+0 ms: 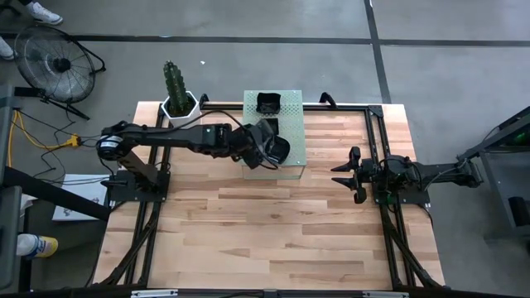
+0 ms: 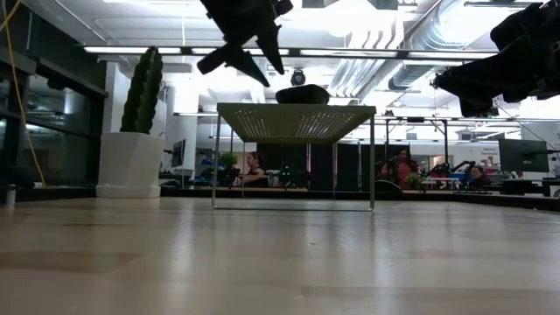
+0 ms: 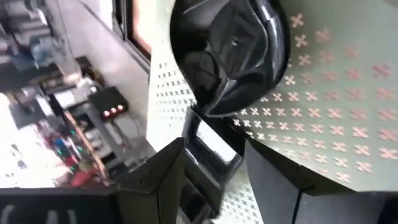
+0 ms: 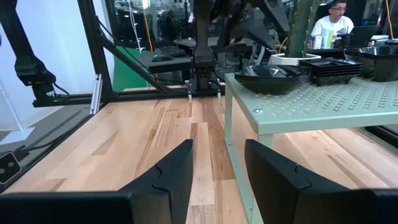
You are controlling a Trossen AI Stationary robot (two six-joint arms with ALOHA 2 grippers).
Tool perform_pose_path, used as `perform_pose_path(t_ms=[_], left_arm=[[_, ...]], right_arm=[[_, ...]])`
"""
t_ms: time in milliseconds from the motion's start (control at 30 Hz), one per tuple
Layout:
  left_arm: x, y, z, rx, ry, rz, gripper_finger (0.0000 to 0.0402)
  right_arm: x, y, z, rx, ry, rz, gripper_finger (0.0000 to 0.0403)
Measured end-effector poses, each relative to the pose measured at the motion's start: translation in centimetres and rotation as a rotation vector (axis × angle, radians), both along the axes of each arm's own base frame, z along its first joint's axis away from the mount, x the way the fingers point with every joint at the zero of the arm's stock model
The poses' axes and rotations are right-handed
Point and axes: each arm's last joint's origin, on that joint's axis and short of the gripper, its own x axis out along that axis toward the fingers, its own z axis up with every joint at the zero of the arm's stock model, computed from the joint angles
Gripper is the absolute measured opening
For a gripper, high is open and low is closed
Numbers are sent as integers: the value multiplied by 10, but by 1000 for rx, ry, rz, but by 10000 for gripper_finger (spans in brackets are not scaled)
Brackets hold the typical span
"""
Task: Pick & Place Mini shaped plates
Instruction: Return to Home Position
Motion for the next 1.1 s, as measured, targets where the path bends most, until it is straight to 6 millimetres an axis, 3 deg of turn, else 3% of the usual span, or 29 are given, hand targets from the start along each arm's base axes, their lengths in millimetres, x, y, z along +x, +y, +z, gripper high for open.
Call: perform_pose_path(t_ms=[367, 733, 900, 1100], left_arm=[[-36, -5, 11, -314, -148, 224, 163], [-92, -21, 17, -962, -415, 380, 163], [-120, -32, 1, -1128, -668, 310, 163], [-154, -42, -41, -1270, -938, 199, 159]], right_arm=[[0, 0, 0, 0, 1, 0, 140], [0, 0, 0, 0, 0, 0, 140], [0, 0, 0, 0, 1, 0, 140], [0, 0, 0, 0, 1, 1, 140]])
